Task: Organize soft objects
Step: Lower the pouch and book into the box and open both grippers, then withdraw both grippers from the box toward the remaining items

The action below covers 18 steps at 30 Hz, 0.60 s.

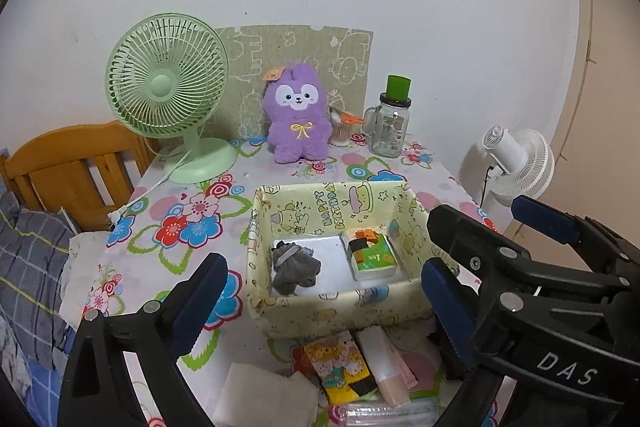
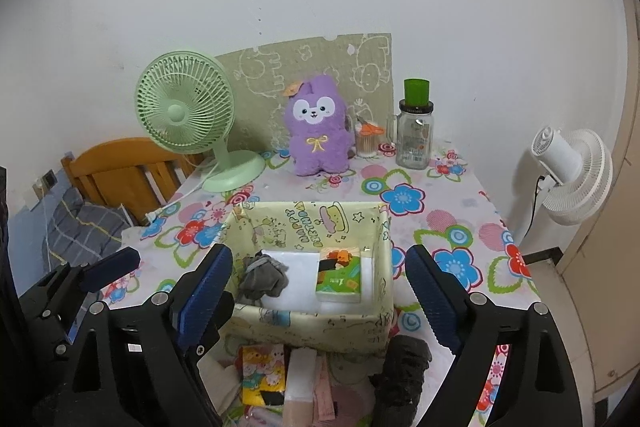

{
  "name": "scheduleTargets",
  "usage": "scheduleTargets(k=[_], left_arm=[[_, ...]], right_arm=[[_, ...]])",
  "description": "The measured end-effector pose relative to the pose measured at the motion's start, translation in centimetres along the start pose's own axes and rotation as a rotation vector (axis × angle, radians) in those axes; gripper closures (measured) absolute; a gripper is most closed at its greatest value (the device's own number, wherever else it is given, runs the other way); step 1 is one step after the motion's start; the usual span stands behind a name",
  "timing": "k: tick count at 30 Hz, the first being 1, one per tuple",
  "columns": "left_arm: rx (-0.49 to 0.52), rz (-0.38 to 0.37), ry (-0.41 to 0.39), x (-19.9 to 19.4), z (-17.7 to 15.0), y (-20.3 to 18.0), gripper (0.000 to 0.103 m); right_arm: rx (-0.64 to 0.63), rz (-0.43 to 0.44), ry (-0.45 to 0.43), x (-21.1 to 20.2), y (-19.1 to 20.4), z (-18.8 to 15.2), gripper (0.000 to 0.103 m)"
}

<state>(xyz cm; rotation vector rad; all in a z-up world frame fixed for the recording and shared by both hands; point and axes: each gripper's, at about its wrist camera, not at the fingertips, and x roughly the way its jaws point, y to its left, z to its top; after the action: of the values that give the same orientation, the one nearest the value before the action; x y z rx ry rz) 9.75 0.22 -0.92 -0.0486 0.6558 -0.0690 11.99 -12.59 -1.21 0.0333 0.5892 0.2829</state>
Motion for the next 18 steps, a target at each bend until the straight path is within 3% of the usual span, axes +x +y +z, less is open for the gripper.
scheduleTargets(k=[18], left_arm=[[0.021, 0.010, -0.019, -3.4, -2.6, -0.5, 0.000]], right_arm=[[-0.020, 0.008, -0.005, -3.7, 0.8, -2.5, 0.012]])
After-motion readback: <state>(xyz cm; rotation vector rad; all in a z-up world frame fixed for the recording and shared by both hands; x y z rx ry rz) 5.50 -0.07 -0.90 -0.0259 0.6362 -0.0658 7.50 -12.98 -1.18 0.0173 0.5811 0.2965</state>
